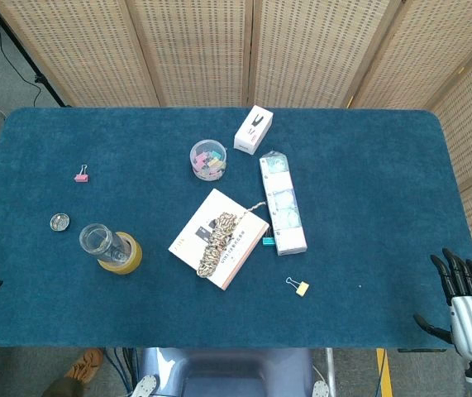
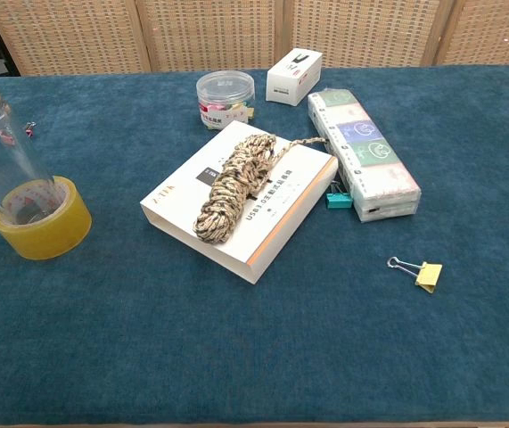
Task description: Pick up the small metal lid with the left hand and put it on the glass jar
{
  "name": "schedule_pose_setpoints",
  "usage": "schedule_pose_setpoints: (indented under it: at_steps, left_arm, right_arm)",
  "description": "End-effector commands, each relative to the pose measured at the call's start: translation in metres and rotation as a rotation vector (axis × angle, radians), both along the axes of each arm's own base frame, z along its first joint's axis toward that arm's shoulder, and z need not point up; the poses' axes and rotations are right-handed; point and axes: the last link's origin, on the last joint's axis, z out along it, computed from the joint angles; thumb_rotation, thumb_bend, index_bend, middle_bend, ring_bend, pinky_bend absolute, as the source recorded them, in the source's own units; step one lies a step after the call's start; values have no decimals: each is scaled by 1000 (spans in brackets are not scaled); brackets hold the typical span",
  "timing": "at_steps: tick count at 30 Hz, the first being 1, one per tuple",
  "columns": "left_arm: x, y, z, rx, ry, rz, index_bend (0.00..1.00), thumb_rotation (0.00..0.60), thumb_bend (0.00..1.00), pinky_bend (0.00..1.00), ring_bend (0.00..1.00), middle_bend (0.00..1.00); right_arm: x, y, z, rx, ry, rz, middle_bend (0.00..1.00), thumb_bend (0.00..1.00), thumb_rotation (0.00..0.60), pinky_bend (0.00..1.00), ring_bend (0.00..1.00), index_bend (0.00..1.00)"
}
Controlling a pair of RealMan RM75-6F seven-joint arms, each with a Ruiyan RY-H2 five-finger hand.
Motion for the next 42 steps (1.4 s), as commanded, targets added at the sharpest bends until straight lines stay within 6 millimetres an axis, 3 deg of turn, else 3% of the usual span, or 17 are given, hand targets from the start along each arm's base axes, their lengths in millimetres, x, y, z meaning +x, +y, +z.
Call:
schedule_pose_setpoints:
  at_steps: [1, 11, 14, 20, 24, 32, 42]
  left_arm:
    - [0, -1, 0, -2, 1, -2, 0, 600, 0, 0, 0, 0]
    - [-5, 6, -1, -3, 14, 10, 0, 600, 7, 0, 0, 0]
    - [-13, 26, -2, 0, 10, 31, 17, 600, 81, 0, 0, 0]
    - [-43, 84, -15, -53, -30, 130, 301, 600, 206, 0, 0, 0]
    - [-58, 115, -30, -73, -29, 173, 393, 600, 278, 0, 0, 0]
    - [-69, 159, -67, -142, -44, 184, 425, 600, 380, 0, 0, 0]
    - [-62, 187, -99, -207, 0, 176, 438, 600, 388, 0, 0, 0]
  right_arm:
    - [-1, -2, 1, 0, 3, 5, 0, 0, 600, 0, 0, 0]
    - [1, -8, 5, -10, -24, 34, 0, 0, 600, 0, 0, 0]
    - [0, -10, 8, -19, -33, 33, 0, 0, 600, 0, 0, 0]
    - [-3, -11, 13, -35, -54, 28, 0, 0, 600, 0, 0, 0]
    - [-5, -11, 14, -39, -59, 28, 0, 0, 600, 0, 0, 0]
    - [-8, -14, 12, -31, -64, 20, 0, 0, 600, 0, 0, 0]
    - [-7, -15, 5, -11, -58, 26, 0, 0, 600, 0, 0, 0]
